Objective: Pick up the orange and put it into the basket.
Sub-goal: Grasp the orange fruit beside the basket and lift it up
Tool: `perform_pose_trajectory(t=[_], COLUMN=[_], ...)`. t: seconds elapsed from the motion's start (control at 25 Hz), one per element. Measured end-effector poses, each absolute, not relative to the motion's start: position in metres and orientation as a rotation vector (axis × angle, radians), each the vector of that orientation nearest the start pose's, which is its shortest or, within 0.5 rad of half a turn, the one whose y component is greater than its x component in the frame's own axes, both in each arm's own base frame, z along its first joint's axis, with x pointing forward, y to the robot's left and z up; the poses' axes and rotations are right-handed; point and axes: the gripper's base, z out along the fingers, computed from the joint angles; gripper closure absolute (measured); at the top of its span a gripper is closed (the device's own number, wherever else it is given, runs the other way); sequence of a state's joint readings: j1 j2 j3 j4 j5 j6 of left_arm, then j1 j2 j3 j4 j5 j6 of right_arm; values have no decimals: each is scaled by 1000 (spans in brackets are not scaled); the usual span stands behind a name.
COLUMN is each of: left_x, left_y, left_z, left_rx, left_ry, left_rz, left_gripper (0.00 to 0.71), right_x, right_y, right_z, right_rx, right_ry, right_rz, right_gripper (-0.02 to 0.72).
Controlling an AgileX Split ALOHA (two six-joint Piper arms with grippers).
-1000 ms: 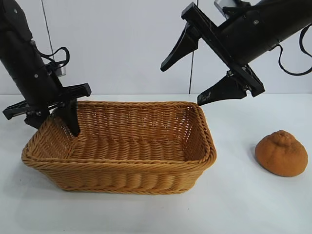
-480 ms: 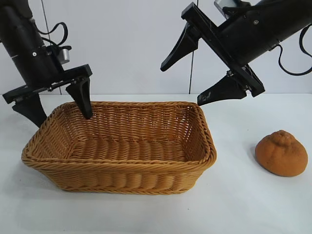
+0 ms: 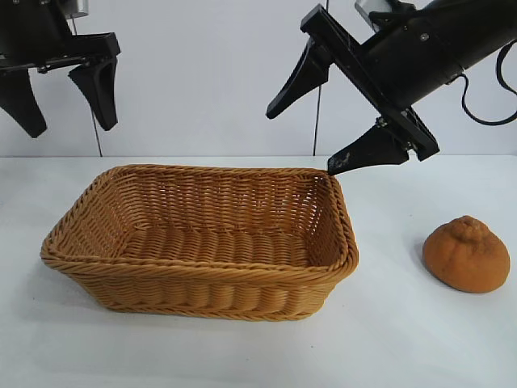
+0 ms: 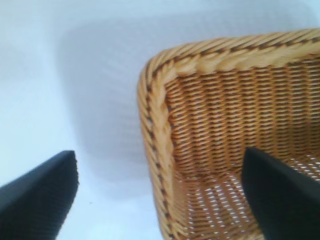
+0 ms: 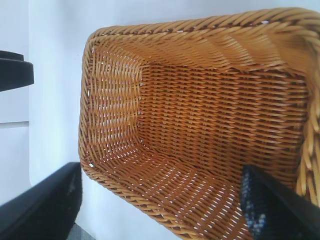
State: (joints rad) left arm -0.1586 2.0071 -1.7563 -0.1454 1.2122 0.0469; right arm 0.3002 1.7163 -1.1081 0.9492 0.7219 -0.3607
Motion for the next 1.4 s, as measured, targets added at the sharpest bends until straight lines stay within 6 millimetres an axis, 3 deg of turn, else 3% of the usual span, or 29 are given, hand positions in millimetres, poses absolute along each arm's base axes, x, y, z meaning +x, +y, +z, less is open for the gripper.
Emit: perform_pose_trajectory(t=[0.16, 0.44, 0.76, 0.92, 1.04, 1.16, 1.4], left_x=[419, 422, 405, 369, 332, 287, 198], left_y=[-56, 7, 9, 7, 5, 4, 0], left_z=[257, 257, 282, 300, 313, 327, 328], left_rx=[189, -18, -27, -26, -2, 29, 43], left_ry=[2935, 2935, 2889, 2883, 2870, 2842, 2797], left_rz=[-172, -125, -125, -126, -121, -114, -104], left_gripper=[80, 80, 80, 80, 80, 80, 80], right_x=[319, 319, 319, 319, 319, 319, 319], right_y=[150, 150, 150, 150, 150, 150, 150], right_z=[227, 227, 227, 227, 227, 227, 227], right_rx=[-32, -32, -32, -32, -32, -33, -33], right_ry=[2646, 2646, 2646, 2646, 2646, 2646, 2646], right_rz=[1000, 1000, 1000, 1000, 1000, 1000, 1000], right_gripper=[115, 115, 115, 115, 115, 115, 115])
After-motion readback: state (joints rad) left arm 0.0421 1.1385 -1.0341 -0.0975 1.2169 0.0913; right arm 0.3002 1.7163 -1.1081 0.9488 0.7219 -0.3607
